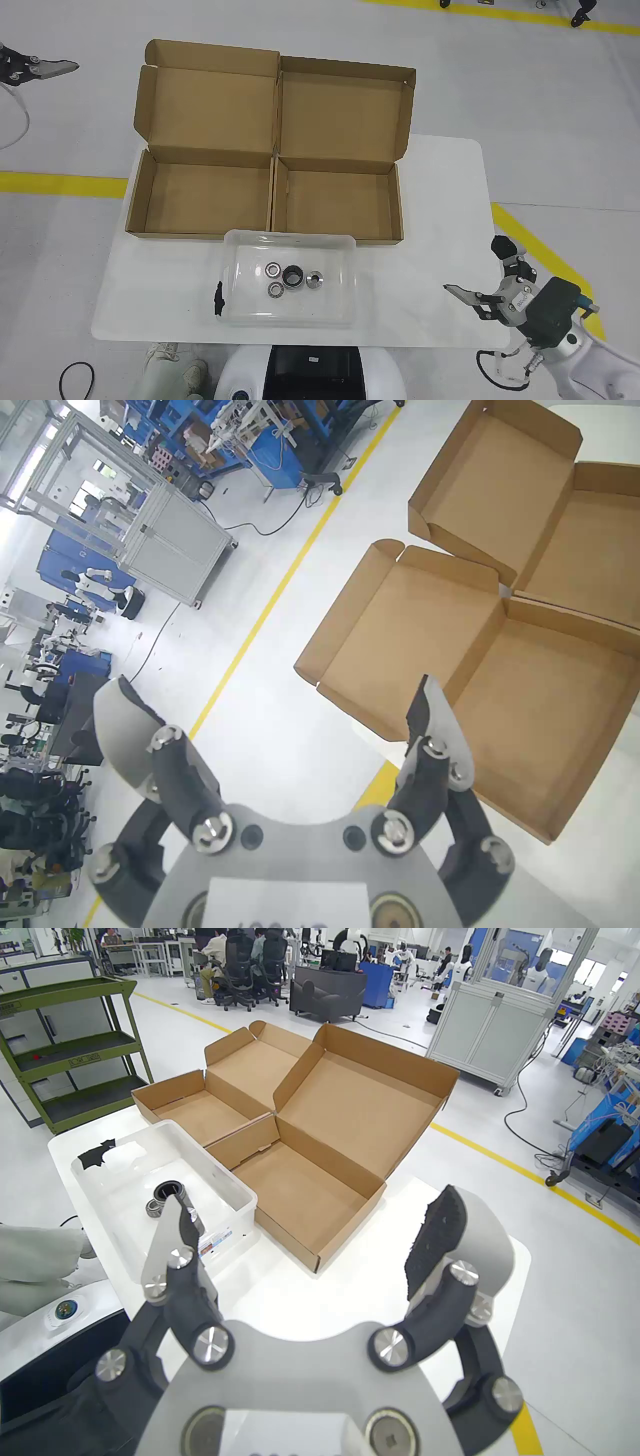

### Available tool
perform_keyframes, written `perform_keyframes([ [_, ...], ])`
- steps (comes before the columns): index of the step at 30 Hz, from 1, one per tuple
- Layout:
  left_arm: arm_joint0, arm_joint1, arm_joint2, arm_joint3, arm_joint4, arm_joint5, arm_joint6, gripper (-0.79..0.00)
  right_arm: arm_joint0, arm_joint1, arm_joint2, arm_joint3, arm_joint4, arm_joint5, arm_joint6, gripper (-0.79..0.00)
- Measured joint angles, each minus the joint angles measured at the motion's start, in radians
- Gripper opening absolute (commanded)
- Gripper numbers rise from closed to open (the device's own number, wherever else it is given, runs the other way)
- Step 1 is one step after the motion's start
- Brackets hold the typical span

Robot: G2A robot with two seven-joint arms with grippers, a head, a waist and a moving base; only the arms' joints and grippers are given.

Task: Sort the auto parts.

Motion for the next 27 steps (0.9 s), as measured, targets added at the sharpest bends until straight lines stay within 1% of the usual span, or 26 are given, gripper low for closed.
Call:
perform_keyframes([
  [22, 0.000, 0.000, 0.000, 0.000, 0.000, 0.000, 0.000, 0.000, 0.000, 0.000, 0.000, 0.000, 0.000, 0.000, 0.000, 0.000],
  [24, 0.000, 0.000, 0.000, 0.000, 0.000, 0.000, 0.000, 0.000, 0.006, 0.003, -0.009, -0.008, -0.023, 0.002, 0.027, 0.000],
  [27, 0.000, 0.000, 0.000, 0.000, 0.000, 0.000, 0.000, 0.000, 0.029, 0.012, -0.046, -0.026, -0.072, -0.013, 0.123, 0.000],
])
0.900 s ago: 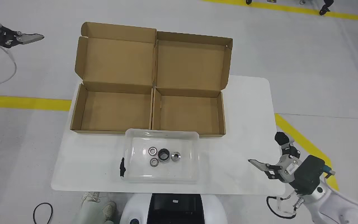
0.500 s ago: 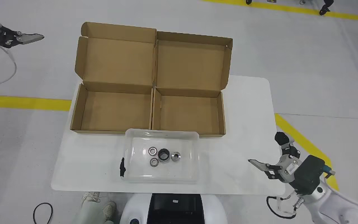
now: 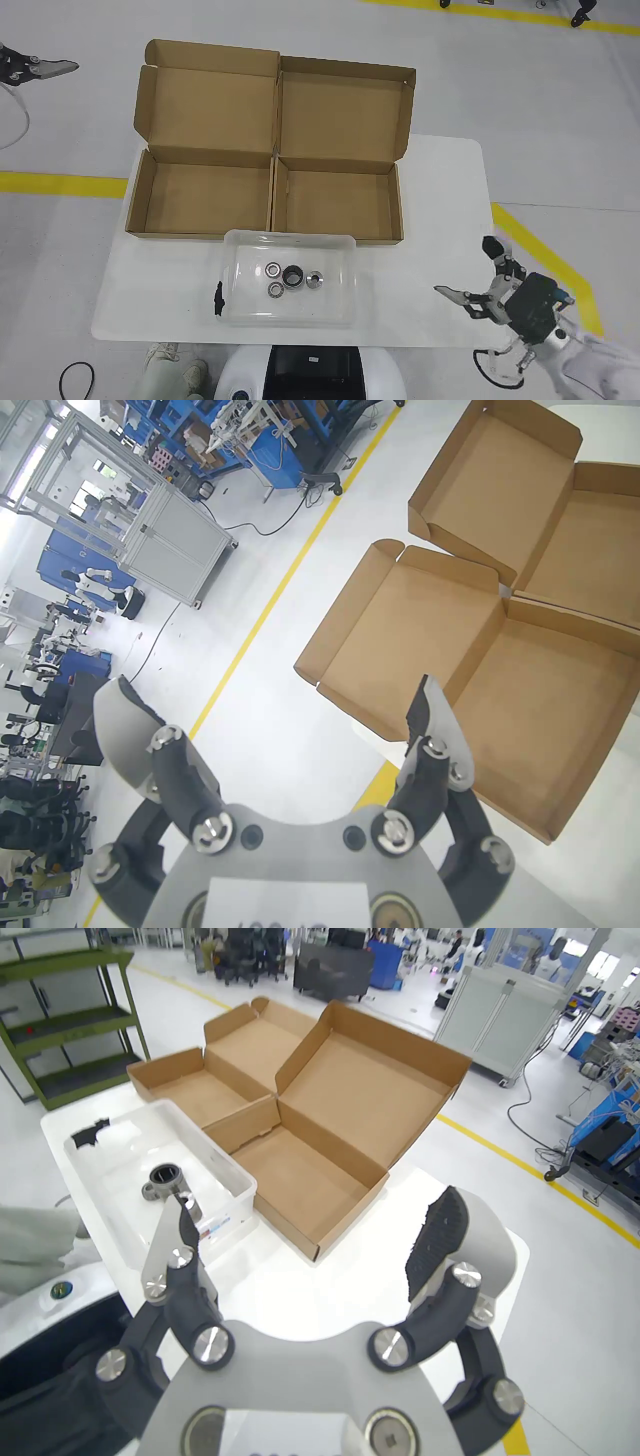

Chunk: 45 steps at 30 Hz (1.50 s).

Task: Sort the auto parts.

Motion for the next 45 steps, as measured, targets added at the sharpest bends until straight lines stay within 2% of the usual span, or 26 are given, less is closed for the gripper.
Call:
perform_keyframes([
  [7, 0.000, 0.000, 0.000, 0.000, 0.000, 0.000, 0.000, 0.000, 0.078, 0.033, -0.147, 0.014, 0.037, -0.004, 0.152, 0.000],
  [20, 0.000, 0.000, 0.000, 0.000, 0.000, 0.000, 0.000, 0.000, 0.383, 0.130, -0.520, 0.232, 0.223, -0.004, 0.405, 0.000],
  [23, 0.000, 0.000, 0.000, 0.000, 0.000, 0.000, 0.000, 0.000, 0.437, 0.149, -0.574, 0.276, 0.273, -0.004, 0.427, 0.000],
  [26, 0.000, 0.000, 0.000, 0.000, 0.000, 0.000, 0.000, 0.000, 0.468, 0.161, -0.599, 0.307, 0.305, -0.004, 0.424, 0.000],
  [45, 0.000, 0.000, 0.000, 0.000, 0.000, 0.000, 0.000, 0.000, 0.467, 0.161, -0.598, 0.307, 0.305, -0.004, 0.423, 0.000],
])
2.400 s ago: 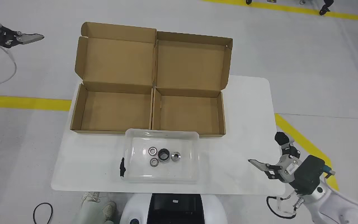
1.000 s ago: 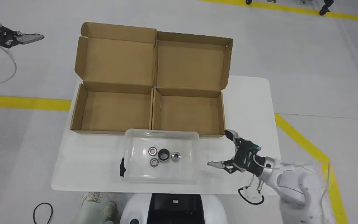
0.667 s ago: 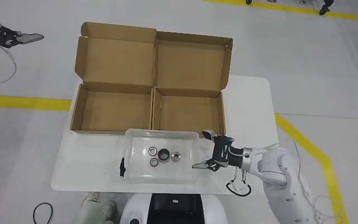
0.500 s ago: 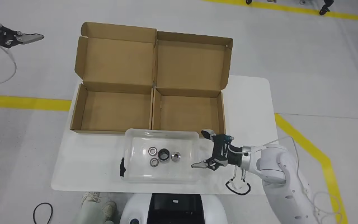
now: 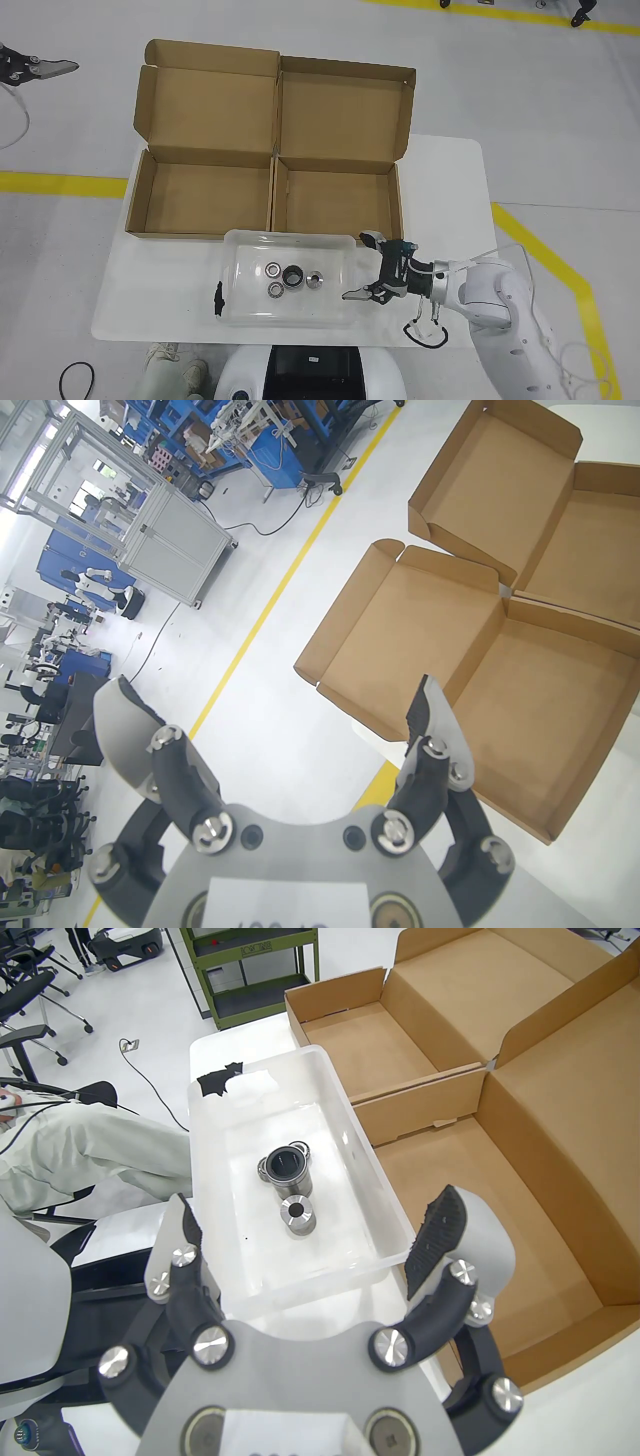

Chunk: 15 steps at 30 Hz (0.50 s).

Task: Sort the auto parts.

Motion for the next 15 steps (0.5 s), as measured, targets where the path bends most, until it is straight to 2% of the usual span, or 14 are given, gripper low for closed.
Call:
perform_keyframes([
  [7, 0.000, 0.000, 0.000, 0.000, 0.000, 0.000, 0.000, 0.000, 0.010, -0.001, -0.016, -0.001, -0.011, 0.008, -0.001, 0.000],
  [15, 0.000, 0.000, 0.000, 0.000, 0.000, 0.000, 0.000, 0.000, 0.148, -0.013, -0.167, 0.060, -0.114, 0.032, -0.011, 0.000],
])
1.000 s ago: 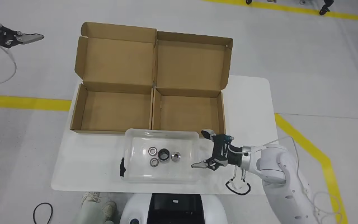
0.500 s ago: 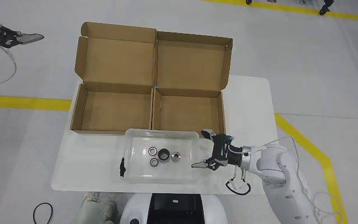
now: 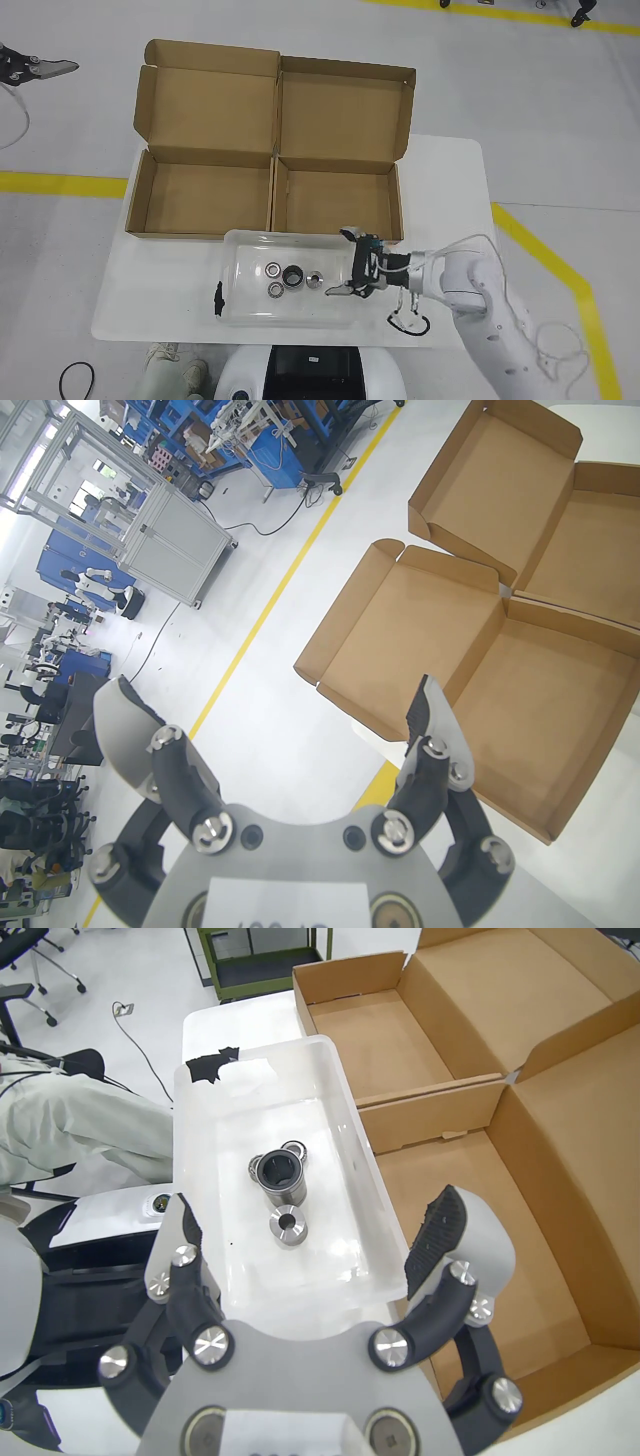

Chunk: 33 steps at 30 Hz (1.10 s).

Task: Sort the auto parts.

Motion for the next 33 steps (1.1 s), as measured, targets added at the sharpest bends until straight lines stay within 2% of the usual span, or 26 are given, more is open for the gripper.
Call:
perform_keyframes([
  [5, 0.000, 0.000, 0.000, 0.000, 0.000, 0.000, 0.000, 0.000, 0.089, -0.012, -0.113, 0.057, -0.008, 0.008, 0.050, -0.006],
  [8, 0.000, 0.000, 0.000, 0.000, 0.000, 0.000, 0.000, 0.000, 0.151, -0.024, -0.189, 0.095, 0.009, 0.025, 0.100, -0.058],
  [14, 0.000, 0.000, 0.000, 0.000, 0.000, 0.000, 0.000, 0.000, 0.249, -0.045, -0.308, 0.139, 0.043, 0.091, 0.208, -0.062],
  [22, 0.000, 0.000, 0.000, 0.000, 0.000, 0.000, 0.000, 0.000, 0.293, -0.056, -0.384, 0.134, 0.034, 0.133, 0.253, -0.086],
  [33, 0.000, 0.000, 0.000, 0.000, 0.000, 0.000, 0.000, 0.000, 0.315, -0.065, -0.460, 0.169, -0.075, 0.170, 0.234, -0.111],
])
